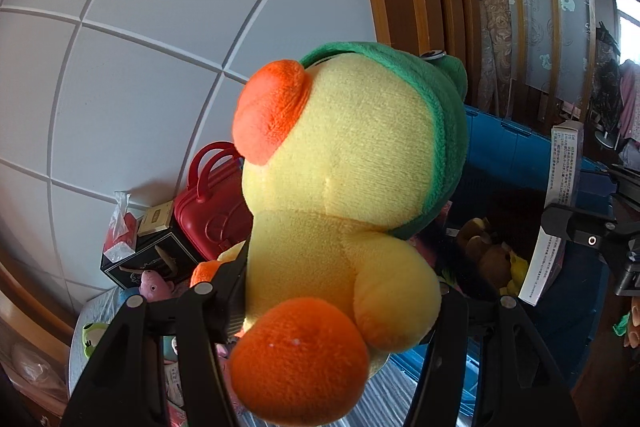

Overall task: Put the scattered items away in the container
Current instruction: 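Open both grippers to drop the duck plush and Paracetamol box into the bin, then move both empty grippers back to the pile on the bed, then grasp the large pink tissue pack with the left gripper while the right gripper grasps the yellow wrapped snack, then lift and carry the tissue pack and snack with both grippers over the blue bin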

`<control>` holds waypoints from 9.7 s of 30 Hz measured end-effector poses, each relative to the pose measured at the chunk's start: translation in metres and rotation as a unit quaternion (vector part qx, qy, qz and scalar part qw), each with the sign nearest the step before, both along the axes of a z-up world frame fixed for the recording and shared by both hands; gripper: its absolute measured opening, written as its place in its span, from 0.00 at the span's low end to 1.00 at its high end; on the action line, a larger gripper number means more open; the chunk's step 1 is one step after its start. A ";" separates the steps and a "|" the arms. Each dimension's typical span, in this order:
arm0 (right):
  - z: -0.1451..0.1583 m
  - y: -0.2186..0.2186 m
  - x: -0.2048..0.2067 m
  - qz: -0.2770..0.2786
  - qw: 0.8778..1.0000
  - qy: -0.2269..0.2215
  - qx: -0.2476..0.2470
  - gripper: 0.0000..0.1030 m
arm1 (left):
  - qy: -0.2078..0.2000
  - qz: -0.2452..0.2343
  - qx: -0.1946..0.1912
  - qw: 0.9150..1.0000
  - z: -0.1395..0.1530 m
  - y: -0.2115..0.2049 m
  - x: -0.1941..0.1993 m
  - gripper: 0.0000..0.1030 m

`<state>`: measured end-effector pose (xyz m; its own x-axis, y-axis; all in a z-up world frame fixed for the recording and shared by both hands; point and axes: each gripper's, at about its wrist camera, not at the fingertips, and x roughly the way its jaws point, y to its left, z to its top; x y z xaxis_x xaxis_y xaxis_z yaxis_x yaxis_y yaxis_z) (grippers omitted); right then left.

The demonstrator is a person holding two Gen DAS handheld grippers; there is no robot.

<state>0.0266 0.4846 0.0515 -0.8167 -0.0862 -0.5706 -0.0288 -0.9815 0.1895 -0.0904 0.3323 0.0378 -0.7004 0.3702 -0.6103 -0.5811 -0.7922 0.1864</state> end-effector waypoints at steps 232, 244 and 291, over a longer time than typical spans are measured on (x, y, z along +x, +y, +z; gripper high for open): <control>-0.146 -0.420 -0.054 0.233 0.961 -0.124 0.080 0.28 | -0.168 0.323 0.107 0.925 -0.142 -0.456 -0.021 0.86; -0.092 -0.384 -0.032 0.237 0.965 -0.083 0.071 0.28 | -0.109 0.328 0.101 0.933 -0.089 -0.435 0.017 0.86; -0.009 -0.225 0.004 0.180 0.983 0.003 0.031 0.28 | -0.046 0.267 0.078 0.960 -0.015 -0.271 0.047 0.86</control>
